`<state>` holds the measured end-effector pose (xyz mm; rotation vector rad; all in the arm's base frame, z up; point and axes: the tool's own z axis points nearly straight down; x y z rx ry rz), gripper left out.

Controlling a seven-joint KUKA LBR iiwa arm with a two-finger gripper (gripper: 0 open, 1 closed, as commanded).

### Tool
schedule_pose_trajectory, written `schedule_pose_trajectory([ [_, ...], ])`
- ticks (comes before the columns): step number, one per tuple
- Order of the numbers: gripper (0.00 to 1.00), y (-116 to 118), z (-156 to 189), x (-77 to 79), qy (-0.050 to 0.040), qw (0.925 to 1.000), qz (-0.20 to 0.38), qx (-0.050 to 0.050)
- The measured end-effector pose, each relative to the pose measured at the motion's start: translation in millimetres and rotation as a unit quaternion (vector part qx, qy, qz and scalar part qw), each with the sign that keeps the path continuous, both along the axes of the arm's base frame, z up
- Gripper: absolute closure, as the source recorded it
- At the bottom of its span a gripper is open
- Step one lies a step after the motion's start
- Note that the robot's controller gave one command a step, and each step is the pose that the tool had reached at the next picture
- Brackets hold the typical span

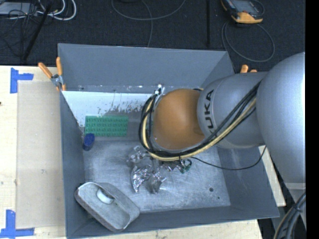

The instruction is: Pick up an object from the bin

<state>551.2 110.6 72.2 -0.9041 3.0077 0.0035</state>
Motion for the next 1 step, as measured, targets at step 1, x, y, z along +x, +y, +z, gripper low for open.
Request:
schedule_pose_trajectory([
  [1, 1.00, -0.2, 1.6, 0.9, -0.0005, 1.0000, -0.001, 0.000],
])
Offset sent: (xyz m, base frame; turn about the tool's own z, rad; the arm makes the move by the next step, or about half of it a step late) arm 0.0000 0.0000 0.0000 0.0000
